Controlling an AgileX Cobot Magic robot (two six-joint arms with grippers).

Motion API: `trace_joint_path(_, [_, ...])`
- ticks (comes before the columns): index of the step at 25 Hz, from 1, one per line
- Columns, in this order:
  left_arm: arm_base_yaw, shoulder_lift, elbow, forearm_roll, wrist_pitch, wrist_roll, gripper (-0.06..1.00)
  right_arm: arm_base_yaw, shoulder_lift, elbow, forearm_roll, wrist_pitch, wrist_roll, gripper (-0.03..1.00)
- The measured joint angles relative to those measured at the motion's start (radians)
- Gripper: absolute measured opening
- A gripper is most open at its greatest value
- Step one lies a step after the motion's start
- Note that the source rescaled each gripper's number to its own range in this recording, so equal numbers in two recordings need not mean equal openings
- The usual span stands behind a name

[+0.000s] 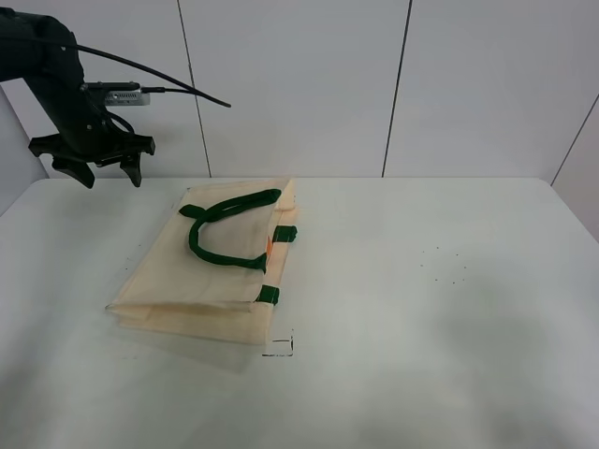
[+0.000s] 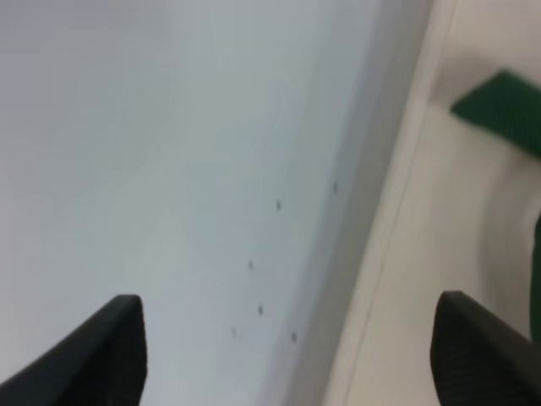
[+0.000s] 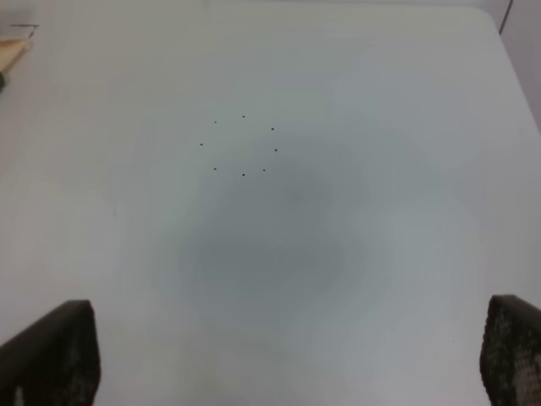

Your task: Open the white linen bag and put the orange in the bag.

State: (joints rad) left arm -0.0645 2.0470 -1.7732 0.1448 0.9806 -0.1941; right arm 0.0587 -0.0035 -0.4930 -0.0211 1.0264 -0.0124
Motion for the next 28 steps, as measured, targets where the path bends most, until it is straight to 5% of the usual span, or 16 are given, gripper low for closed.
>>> trace_joint_path(13, [-0.010, -0.063, 0.060, -0.080, 0.205, 0.026, 0.87, 0.000, 0.000, 0.000, 0.000, 0.000, 0.000, 1.00])
trace_joint_path(28, [-0.020, -0.703, 0.810, -0.081, 0.169, 0.036, 0.87, 0.000, 0.000, 0.000, 0.000, 0.000, 0.000, 1.00])
